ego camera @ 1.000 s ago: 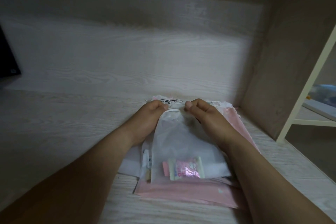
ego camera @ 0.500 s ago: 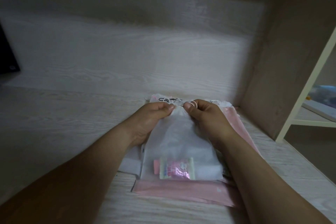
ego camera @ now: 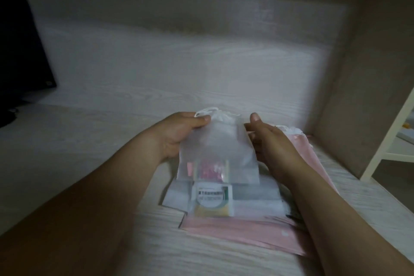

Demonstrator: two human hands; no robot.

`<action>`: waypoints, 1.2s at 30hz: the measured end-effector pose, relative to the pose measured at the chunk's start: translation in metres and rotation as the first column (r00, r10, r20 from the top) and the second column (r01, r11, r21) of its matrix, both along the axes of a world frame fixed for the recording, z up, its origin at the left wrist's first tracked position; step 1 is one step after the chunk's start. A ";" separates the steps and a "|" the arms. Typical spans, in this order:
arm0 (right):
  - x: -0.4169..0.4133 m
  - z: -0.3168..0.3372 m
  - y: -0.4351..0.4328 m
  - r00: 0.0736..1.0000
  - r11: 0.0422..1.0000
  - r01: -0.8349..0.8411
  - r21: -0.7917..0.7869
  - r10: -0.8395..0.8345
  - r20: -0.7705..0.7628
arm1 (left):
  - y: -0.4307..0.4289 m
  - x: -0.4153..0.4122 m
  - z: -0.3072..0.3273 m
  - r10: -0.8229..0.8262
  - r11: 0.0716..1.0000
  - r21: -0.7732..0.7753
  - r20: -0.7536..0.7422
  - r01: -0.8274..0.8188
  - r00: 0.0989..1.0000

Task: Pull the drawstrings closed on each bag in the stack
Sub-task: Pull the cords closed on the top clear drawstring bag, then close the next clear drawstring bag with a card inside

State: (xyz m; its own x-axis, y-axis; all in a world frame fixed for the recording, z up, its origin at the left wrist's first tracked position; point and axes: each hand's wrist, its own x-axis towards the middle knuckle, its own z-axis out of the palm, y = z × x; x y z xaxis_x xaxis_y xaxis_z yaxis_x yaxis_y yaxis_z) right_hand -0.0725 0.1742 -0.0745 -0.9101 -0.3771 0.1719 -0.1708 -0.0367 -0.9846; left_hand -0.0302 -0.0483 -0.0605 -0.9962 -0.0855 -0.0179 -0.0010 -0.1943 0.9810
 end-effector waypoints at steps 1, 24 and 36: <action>0.000 0.000 0.001 1.000 1.000 -0.012 0.011 0.012 0.008 | -0.009 0.003 0.003 0.042 0.999 -0.024 0.004 -0.042 0.999; 0.012 -0.008 -0.011 0.985 0.964 0.011 0.265 0.035 -0.166 | -0.078 0.053 -0.047 0.221 0.013 -0.998 0.070 0.068 0.973; 0.008 -0.009 -0.009 0.974 0.944 0.064 0.324 0.012 -0.226 | 0.043 -0.006 -0.020 0.052 0.421 -0.856 -0.307 -0.300 0.950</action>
